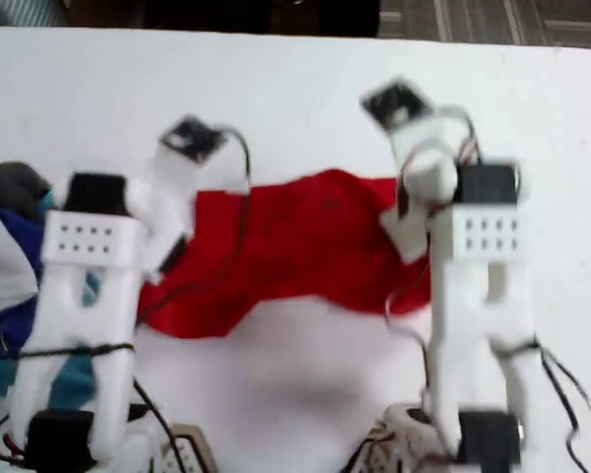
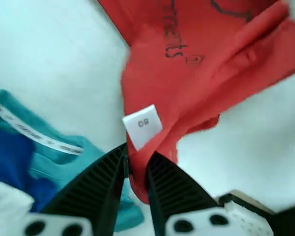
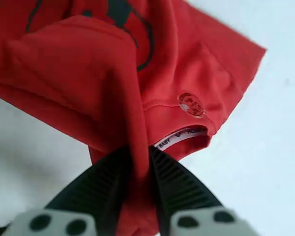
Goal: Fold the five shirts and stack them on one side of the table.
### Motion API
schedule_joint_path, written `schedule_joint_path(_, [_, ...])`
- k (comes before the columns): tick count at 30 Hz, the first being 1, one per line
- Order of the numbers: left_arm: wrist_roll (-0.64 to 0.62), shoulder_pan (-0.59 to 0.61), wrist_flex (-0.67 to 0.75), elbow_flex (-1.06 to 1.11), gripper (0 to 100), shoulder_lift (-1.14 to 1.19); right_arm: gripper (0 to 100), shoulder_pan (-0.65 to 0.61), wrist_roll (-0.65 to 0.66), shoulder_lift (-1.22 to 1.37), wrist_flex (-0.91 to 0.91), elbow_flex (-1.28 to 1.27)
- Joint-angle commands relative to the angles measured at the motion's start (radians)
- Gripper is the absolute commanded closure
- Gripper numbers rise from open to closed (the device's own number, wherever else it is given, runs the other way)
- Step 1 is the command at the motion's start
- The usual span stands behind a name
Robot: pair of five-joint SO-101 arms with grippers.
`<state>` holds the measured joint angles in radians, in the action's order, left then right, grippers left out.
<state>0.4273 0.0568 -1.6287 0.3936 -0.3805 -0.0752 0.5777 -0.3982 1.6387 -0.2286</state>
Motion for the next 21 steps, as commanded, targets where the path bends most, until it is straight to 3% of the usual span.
schedule_joint_path(1, [0.008,-0.006,0.11,0.194,97,-0.029,97.4,0.025,0.106,-0.206,-0.159,-0.436])
schedule_joint_path(6, [0.008,-0.006,0.232,0.358,97,-0.029,95.6,0.031,0.325,-0.369,-0.243,-0.763])
schedule_joint_path(10, [0.008,-0.006,0.256,0.404,97,-0.029,82.8,0.025,0.384,-0.467,-0.142,-0.758])
schedule_joint_path(13, [0.008,-0.005,0.256,0.407,97,-0.029,73.8,0.031,0.385,-0.555,-0.028,-0.624])
schedule_joint_path(16, [0.008,-0.005,0.256,0.407,97,-0.029,72.3,0.031,0.373,-0.622,0.013,-0.446])
schedule_joint_path(21, [0.008,-0.005,0.256,0.407,97,-0.029,71.9,0.031,0.13,-0.55,-0.226,-0.402])
